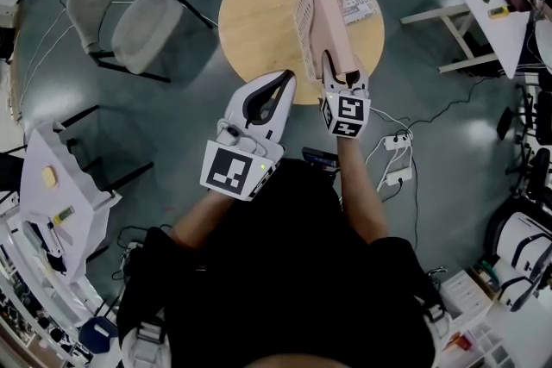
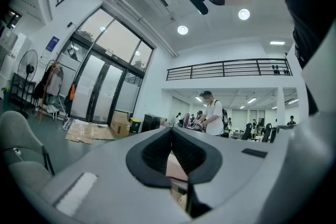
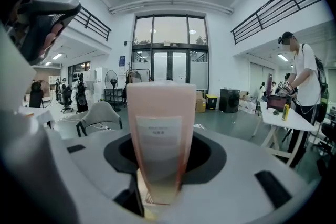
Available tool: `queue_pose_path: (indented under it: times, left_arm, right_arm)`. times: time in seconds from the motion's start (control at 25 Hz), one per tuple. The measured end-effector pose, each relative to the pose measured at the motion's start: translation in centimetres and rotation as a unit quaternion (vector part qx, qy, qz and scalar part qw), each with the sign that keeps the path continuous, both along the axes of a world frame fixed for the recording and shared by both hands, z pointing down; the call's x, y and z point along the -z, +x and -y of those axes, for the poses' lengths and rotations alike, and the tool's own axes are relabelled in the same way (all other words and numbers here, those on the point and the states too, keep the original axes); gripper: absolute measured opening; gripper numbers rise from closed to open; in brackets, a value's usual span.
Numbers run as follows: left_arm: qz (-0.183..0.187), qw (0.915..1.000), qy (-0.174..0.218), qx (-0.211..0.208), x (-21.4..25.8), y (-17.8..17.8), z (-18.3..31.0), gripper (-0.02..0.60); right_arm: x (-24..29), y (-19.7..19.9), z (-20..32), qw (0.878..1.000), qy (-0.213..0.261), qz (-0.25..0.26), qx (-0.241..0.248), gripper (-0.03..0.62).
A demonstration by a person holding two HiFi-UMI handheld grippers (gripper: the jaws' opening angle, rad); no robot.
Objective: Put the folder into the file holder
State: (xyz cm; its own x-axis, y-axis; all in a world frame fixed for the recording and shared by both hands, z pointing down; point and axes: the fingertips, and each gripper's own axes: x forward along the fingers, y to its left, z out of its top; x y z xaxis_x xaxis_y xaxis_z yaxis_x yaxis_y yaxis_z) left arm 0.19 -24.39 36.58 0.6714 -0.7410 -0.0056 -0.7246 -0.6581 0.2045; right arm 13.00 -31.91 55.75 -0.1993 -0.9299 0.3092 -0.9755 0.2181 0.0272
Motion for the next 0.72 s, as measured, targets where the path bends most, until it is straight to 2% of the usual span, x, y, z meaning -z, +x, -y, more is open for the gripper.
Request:
queue_pose_path:
  times: [0.72]
  left_arm:
    - [-0.002,0.9999,0.010,0.001,0.9,0.5,-2.7,0.005]
  right_arm:
    - [0.0,0.4,-1.0,1.000,-0.016,-0.007,-0.002,0.209]
